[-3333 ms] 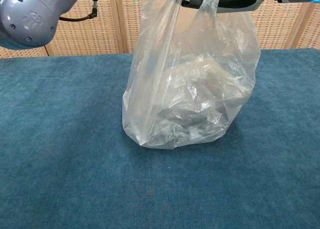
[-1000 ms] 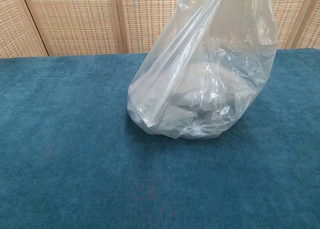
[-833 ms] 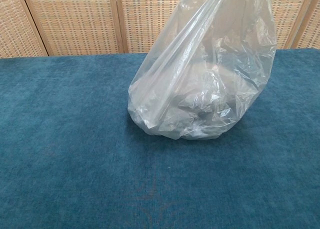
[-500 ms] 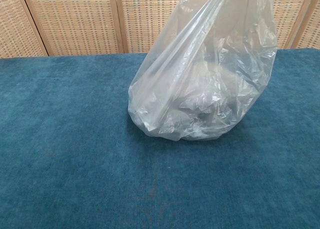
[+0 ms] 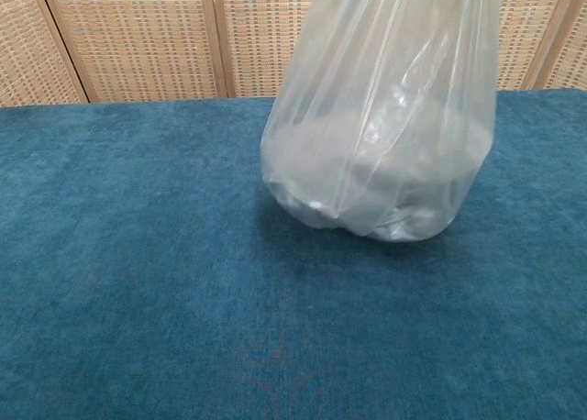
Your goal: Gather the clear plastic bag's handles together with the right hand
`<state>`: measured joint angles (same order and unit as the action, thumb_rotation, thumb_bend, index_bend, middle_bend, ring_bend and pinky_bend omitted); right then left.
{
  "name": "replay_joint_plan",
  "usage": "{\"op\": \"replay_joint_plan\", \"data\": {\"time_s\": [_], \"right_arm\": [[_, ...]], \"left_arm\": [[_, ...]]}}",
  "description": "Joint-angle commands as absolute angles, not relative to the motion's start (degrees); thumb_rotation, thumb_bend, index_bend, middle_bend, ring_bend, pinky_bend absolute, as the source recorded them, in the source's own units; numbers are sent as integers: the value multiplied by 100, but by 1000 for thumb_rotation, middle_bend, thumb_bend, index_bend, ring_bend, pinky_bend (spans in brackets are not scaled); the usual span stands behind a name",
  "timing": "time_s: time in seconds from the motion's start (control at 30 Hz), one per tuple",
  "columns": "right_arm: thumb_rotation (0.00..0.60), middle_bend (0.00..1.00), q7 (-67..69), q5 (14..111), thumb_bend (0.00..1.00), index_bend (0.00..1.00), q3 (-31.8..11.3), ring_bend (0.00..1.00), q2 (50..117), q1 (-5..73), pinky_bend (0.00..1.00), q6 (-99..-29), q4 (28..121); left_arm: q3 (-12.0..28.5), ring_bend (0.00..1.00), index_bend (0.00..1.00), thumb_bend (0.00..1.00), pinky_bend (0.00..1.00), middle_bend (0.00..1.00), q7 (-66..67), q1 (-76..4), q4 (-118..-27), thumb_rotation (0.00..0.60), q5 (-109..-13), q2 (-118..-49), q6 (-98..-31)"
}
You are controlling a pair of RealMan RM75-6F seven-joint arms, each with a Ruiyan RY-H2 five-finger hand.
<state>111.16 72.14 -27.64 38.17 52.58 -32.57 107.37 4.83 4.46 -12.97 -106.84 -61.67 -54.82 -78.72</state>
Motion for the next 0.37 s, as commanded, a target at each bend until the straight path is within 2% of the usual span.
{"op": "replay_joint_plan", "data": {"time_s": [0.03, 0.23, 0.37], "right_arm": [[600, 843, 11022, 6778, 1000, 560, -3242, 891, 3296, 5421, 693, -2869, 10988], [600, 843, 10879, 6193, 1000, 560, -3774, 891, 2794, 5562, 694, -2470, 11115], [600, 843, 10664, 5874, 1000, 559, -3973, 892, 2679, 5580, 693, -2253, 11132]], "left_arm": [[522, 0, 0, 38, 0, 0, 387, -1276, -10659, 600, -6139, -5458, -7837], [588, 0, 0, 37, 0, 0, 311, -1267, -10599, 600, -6044, -5414, -7703], [621, 0, 0, 37, 0, 0, 265, -1262, -10582, 600, -6033, -5391, -7627]]}}
